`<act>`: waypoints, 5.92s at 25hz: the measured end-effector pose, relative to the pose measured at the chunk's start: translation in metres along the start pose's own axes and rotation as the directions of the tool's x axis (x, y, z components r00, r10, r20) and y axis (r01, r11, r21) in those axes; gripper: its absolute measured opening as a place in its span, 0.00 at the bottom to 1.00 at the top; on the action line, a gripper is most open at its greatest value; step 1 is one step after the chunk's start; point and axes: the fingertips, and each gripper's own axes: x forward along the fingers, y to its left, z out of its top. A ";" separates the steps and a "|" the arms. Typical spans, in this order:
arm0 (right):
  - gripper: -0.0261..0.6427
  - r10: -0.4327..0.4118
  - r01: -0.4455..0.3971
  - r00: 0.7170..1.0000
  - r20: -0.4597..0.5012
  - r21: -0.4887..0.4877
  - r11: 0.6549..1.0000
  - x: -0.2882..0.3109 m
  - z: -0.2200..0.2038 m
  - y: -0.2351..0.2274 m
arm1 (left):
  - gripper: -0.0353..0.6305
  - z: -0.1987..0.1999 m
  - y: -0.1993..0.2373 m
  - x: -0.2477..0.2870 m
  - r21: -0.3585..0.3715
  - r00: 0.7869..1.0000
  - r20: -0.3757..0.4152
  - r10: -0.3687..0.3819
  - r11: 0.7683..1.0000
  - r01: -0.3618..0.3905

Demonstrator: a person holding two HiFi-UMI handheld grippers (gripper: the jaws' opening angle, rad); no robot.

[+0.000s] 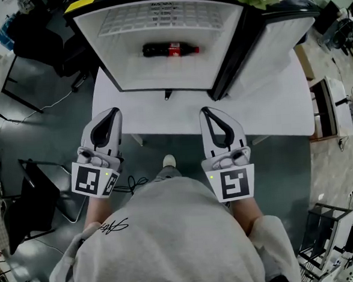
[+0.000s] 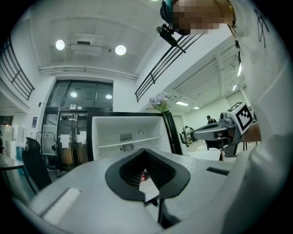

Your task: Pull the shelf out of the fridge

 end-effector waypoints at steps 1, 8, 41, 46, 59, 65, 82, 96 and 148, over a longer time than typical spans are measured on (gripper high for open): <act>0.06 -0.002 0.002 1.000 -0.003 0.000 1.000 0.004 0.000 -0.001 | 0.06 0.000 0.003 0.004 0.000 1.000 0.001 -0.002 1.000 0.002; 0.06 -0.029 0.029 1.000 -0.001 -0.007 1.000 0.030 0.000 -0.015 | 0.06 -0.001 0.026 0.030 -0.002 1.000 0.014 -0.018 1.000 0.018; 0.06 -0.127 0.125 0.992 -0.008 -0.089 0.988 0.122 -0.007 -0.050 | 0.06 -0.023 0.083 0.121 0.058 0.987 0.034 -0.155 0.987 0.153; 0.06 -0.080 0.081 0.997 0.013 -0.160 0.984 0.135 0.001 -0.055 | 0.06 -0.014 0.077 0.138 0.126 0.986 0.036 -0.163 0.980 0.157; 0.19 0.049 -0.030 0.999 0.021 -0.544 0.839 0.170 0.018 -0.046 | 0.25 0.009 0.068 0.169 0.458 0.989 -0.019 -0.144 0.878 0.137; 0.27 0.040 -0.058 0.998 -0.042 -0.671 0.739 0.196 0.006 -0.053 | 0.30 0.000 0.072 0.185 0.623 0.995 -0.058 -0.082 0.776 0.100; 0.36 -0.042 -0.150 0.979 -0.201 -0.840 0.522 0.244 -0.028 -0.063 | 0.33 -0.036 0.083 0.227 0.892 0.973 -0.227 0.028 0.408 0.197; 0.36 -0.103 -0.193 0.960 -0.260 -0.882 0.430 0.278 -0.040 -0.066 | 0.33 -0.044 0.086 0.255 0.915 0.964 -0.256 0.078 0.340 0.215; 0.10 -0.271 -0.164 0.919 -0.285 -0.904 0.395 0.282 -0.044 -0.082 | 0.11 -0.038 0.079 0.249 0.863 0.952 -0.289 0.101 0.457 0.213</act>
